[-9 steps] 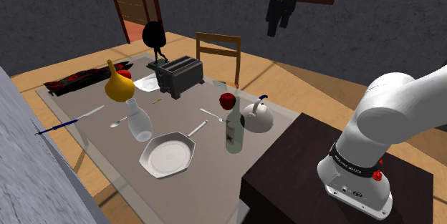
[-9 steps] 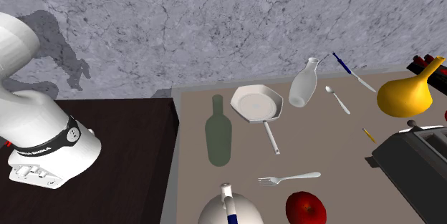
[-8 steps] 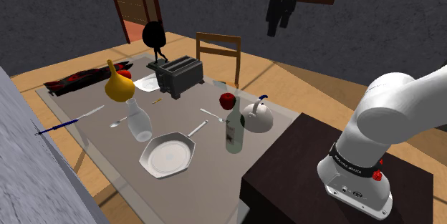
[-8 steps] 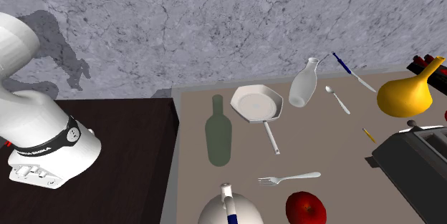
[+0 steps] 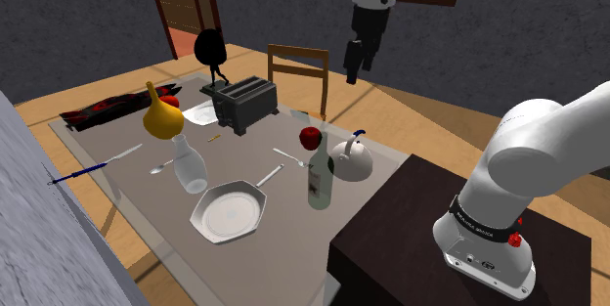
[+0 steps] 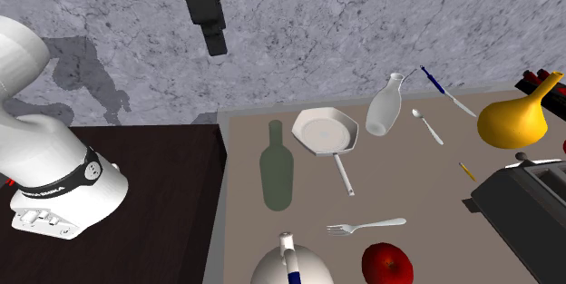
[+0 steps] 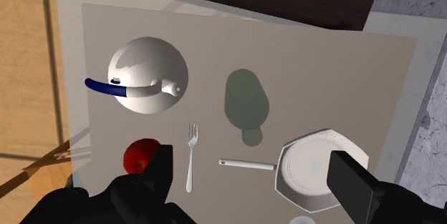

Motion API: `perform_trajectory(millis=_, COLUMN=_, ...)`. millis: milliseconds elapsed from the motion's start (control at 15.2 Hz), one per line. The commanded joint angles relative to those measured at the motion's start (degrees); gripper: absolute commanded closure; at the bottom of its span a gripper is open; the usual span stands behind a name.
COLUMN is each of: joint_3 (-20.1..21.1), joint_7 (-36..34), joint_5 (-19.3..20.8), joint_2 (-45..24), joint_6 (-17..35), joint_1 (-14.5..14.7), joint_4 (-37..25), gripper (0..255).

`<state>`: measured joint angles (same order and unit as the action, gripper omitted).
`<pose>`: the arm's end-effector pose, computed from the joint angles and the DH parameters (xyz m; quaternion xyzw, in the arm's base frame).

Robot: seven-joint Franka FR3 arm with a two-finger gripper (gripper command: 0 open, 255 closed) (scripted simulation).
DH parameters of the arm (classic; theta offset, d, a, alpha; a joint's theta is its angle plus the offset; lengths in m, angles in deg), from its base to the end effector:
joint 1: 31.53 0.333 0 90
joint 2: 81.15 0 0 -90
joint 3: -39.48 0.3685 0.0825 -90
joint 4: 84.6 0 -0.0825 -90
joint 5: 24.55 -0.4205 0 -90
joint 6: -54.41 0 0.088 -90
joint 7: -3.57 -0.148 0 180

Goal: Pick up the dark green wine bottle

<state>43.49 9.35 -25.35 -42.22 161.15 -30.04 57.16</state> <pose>0.3571 0.0385 0.5162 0.9953 0.0895 0.0334 0.0156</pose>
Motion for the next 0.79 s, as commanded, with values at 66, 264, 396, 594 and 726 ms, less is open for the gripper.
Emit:
perform_trajectory(millis=66, joint_3=0.39, joint_7=0.23, joint_5=-0.52, joint_2=-3.18, joint_6=6.13, joint_1=0.52, joint_4=3.04, gripper=0)
perform_trajectory(millis=264, joint_3=0.65, joint_7=0.69, joint_5=-0.87, joint_2=-7.44, joint_6=12.43, joint_1=0.9, joint_4=5.35, gripper=0)
perform_trajectory(millis=396, joint_3=0.85, joint_7=1.0, joint_5=-1.09, joint_2=-10.73, joint_6=16.69, joint_1=1.13, joint_4=6.49, gripper=0)
perform_trajectory(millis=594, joint_3=1.18, joint_7=1.46, joint_5=-1.37, joint_2=-16.3, joint_6=23.08, joint_1=1.45, joint_4=7.57, gripper=0)
perform_trajectory(millis=726, joint_3=1.41, joint_7=1.74, joint_5=-1.5, joint_2=-20.39, joint_6=27.28, joint_1=1.66, joint_4=7.87, gripper=0)
